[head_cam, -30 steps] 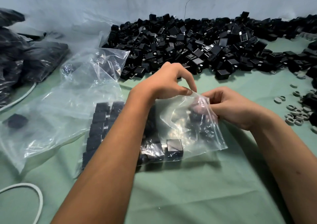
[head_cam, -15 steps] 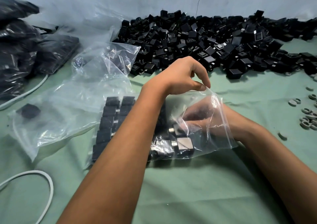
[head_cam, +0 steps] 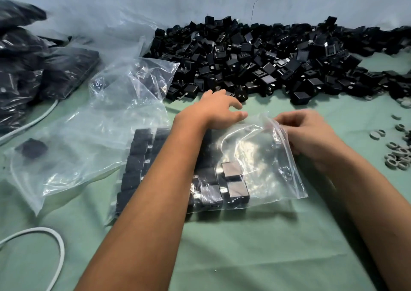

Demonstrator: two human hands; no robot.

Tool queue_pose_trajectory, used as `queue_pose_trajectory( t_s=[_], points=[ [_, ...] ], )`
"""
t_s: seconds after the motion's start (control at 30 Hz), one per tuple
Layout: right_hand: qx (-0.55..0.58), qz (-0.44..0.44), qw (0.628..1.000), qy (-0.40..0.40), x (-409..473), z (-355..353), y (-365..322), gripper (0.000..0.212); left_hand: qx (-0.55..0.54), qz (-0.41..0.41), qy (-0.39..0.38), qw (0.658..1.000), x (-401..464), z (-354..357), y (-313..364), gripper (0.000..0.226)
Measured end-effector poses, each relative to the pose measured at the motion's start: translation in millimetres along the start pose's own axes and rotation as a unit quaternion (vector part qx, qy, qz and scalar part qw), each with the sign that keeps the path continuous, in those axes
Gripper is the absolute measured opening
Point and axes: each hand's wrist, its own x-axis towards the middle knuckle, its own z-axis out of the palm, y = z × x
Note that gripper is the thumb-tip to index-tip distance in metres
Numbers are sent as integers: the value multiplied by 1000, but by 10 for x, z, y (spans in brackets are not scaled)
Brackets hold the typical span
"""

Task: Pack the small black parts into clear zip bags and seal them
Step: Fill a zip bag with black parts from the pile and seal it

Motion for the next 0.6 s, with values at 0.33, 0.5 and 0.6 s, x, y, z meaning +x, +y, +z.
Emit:
queue_pose_trajectory(
  t_s=[0.33,0.5,0.6],
  points=[
    [-354,-185,913,85,785,169,-341,23,-25,-8,31,999,-105,-145,-139,33],
    [-459,-148,872,-82,1141,434,-436,56,-30,-12,37,999,-127,-190,-190,29],
    [-447,-142,882,-45,1205,452,-382,54,-44,-6,49,998,-166,-269,-246,28]
  ],
)
